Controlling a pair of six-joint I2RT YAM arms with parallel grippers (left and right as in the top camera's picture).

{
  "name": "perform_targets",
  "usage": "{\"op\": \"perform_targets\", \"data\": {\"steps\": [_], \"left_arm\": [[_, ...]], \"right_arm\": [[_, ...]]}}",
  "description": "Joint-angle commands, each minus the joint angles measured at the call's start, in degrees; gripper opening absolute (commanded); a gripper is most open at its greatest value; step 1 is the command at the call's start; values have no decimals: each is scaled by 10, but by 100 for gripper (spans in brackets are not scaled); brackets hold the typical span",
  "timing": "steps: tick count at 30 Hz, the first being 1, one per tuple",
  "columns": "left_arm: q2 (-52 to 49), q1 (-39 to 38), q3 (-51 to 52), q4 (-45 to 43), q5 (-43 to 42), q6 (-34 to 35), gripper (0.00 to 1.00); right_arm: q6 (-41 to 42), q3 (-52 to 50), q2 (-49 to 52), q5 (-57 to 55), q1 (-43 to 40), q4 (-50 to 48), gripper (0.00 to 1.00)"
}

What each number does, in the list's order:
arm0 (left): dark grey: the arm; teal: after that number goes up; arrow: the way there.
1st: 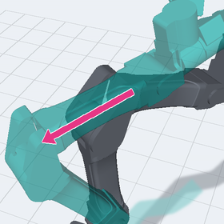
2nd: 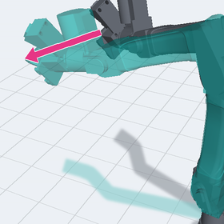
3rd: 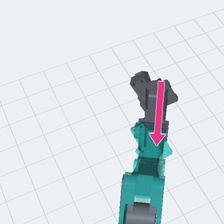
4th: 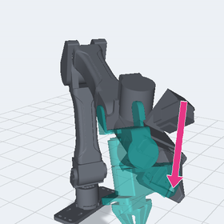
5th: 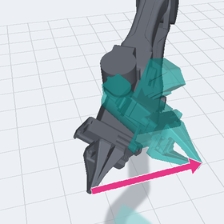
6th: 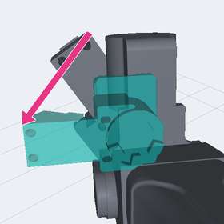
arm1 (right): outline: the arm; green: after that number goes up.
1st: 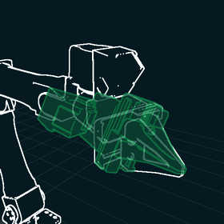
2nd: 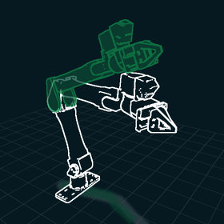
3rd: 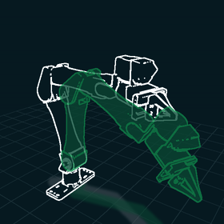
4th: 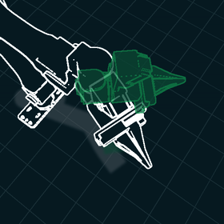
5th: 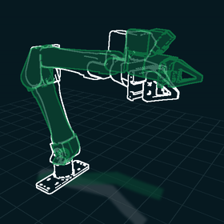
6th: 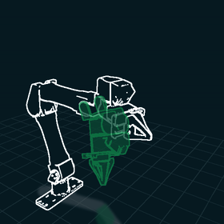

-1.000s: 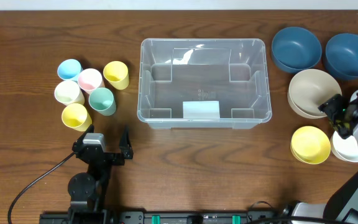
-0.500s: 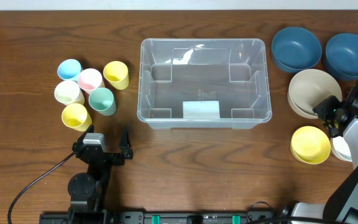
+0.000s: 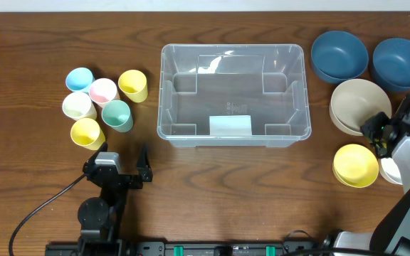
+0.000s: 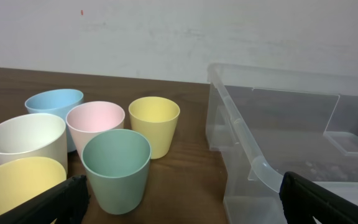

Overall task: Pack container
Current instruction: 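Move the right gripper to the cream bowl stack and grasp the top bowl's rim, then lift the cream bowl and carry it into the clear bin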

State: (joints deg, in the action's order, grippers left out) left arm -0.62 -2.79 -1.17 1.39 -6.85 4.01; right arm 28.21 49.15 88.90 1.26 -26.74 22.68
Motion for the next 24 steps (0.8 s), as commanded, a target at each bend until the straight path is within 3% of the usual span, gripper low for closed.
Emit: {"op": "perform_targets", "data": {"steps": [1,13,24], "left_arm": [[3,-1,9,21,-4,-10,98],[3,-1,9,21,-4,-10,98],[3,-1,9,21,-4,-10,98]], "right_arm": [[1,-10,14,-15,5,-4,36],[0,-9,31,-15,5,-28,1],[0,17,29,-12,0,-31,1]]}}
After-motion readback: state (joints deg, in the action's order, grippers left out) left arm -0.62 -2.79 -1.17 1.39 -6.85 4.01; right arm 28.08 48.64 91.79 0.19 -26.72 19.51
